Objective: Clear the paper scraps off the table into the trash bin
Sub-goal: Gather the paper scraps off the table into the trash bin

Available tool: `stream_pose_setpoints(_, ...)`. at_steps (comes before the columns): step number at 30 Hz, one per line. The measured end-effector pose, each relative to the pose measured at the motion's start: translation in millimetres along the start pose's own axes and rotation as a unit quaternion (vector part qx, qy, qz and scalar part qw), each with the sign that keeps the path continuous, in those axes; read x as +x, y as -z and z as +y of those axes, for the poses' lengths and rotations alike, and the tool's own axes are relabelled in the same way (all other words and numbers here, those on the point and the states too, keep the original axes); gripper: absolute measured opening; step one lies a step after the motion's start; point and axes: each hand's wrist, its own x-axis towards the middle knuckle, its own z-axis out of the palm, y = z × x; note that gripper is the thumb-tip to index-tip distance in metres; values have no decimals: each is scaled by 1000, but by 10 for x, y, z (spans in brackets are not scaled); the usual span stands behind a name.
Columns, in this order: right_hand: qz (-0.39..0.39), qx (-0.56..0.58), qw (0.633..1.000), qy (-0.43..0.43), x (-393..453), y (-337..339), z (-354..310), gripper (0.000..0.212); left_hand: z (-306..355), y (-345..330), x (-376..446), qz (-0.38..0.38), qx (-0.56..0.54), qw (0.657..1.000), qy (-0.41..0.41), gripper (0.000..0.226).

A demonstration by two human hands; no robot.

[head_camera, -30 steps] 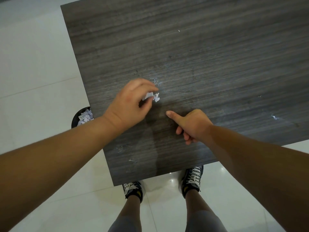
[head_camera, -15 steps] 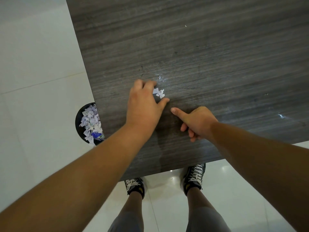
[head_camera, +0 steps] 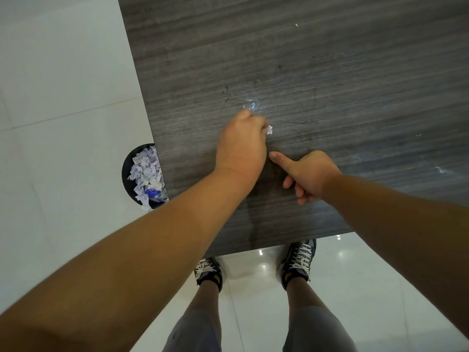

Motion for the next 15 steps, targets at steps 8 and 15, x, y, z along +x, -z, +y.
stream_pose_setpoints(8,0,-6,1000,17,-52,4,-4,82,-32,12,187,-100,81,991,-45,17)
stream_pose_setpoints(15,12,-3,999,31,-106,5,-3,83,-421,394,-33,8,-170,973,154,12)
